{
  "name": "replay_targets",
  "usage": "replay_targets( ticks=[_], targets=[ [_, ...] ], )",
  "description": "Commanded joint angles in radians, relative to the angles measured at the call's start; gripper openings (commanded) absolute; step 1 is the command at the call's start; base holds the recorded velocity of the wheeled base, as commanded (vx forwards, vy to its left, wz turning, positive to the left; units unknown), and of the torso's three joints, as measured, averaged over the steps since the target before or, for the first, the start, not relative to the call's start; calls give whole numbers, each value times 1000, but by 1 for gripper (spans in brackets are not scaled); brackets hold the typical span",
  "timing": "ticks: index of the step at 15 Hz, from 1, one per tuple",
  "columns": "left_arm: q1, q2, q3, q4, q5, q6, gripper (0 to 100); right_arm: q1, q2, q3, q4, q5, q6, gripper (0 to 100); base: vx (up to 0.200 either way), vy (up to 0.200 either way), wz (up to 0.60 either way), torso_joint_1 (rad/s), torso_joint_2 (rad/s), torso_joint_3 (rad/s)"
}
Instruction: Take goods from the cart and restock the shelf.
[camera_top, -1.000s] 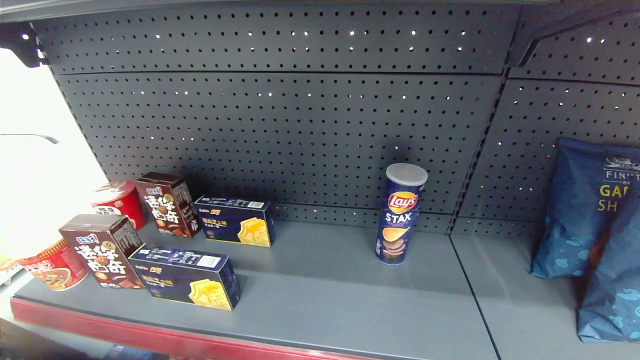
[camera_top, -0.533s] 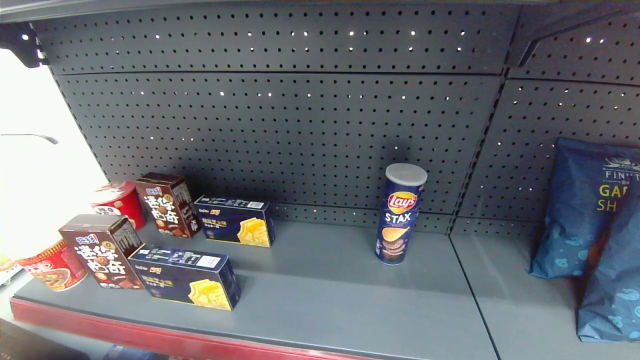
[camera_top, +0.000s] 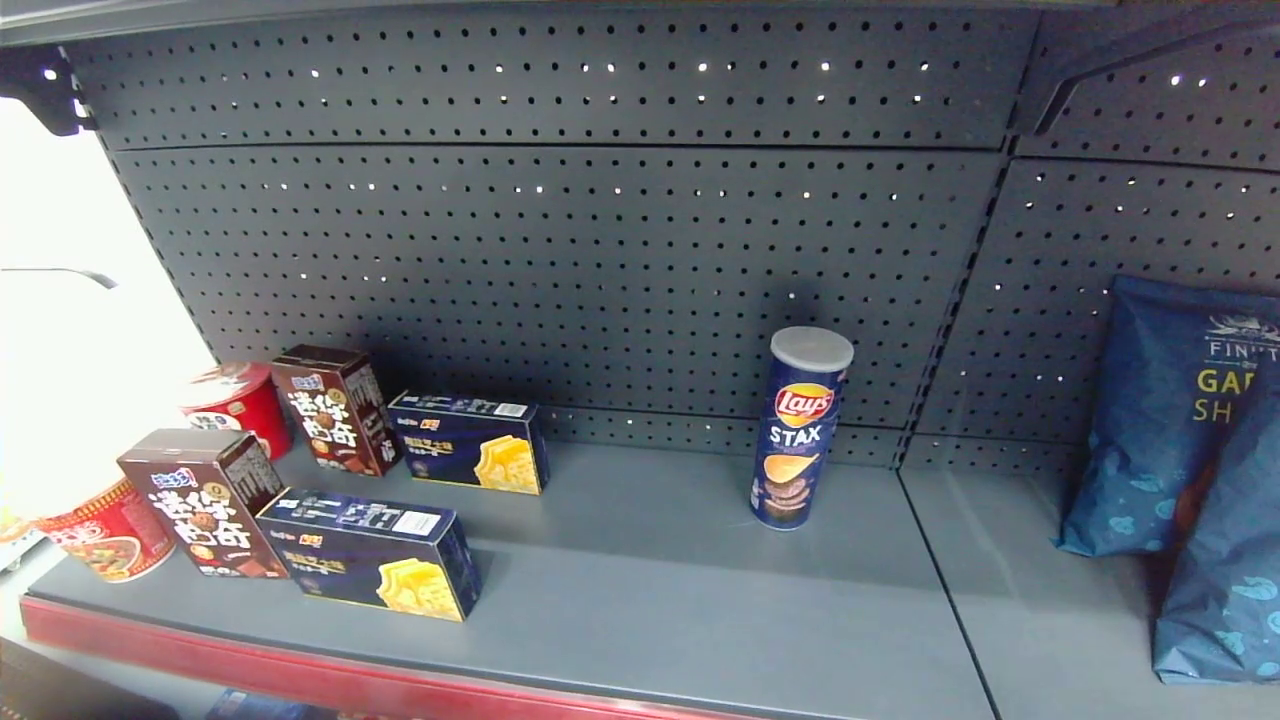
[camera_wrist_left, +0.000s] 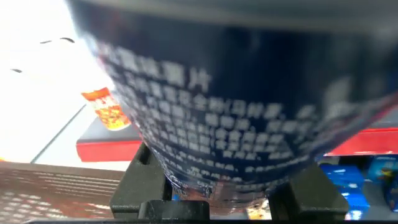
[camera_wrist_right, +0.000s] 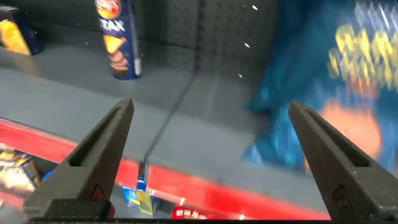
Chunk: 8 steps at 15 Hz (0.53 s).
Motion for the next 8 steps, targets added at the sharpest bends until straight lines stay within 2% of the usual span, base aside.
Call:
replay_targets(
  ticks=[1, 4, 5, 6, 8],
  targets=[
    [0, 3, 36, -5, 1, -16, 0, 80, 568, -304, -131, 48, -89, 100, 0, 0, 0, 0, 0, 0],
    [0, 3, 36, -4, -2, -76, 0, 238, 866, -500, -183, 73, -27, 100, 0, 0, 0, 0, 0, 0],
    [0, 3, 39, -4, -1, -98, 0, 236, 934, -563, -174, 148, 12, 100, 0, 0, 0, 0, 0, 0],
    [0, 3, 37, -4, -1, -104, 0, 207, 1012, -605, -181, 240, 11, 100, 0, 0, 0, 0, 0, 0],
    [0, 3, 33, -5, -1, -107, 0, 175, 1142, -657, -218, 327, -24, 100, 0, 0, 0, 0, 0, 0]
  ],
)
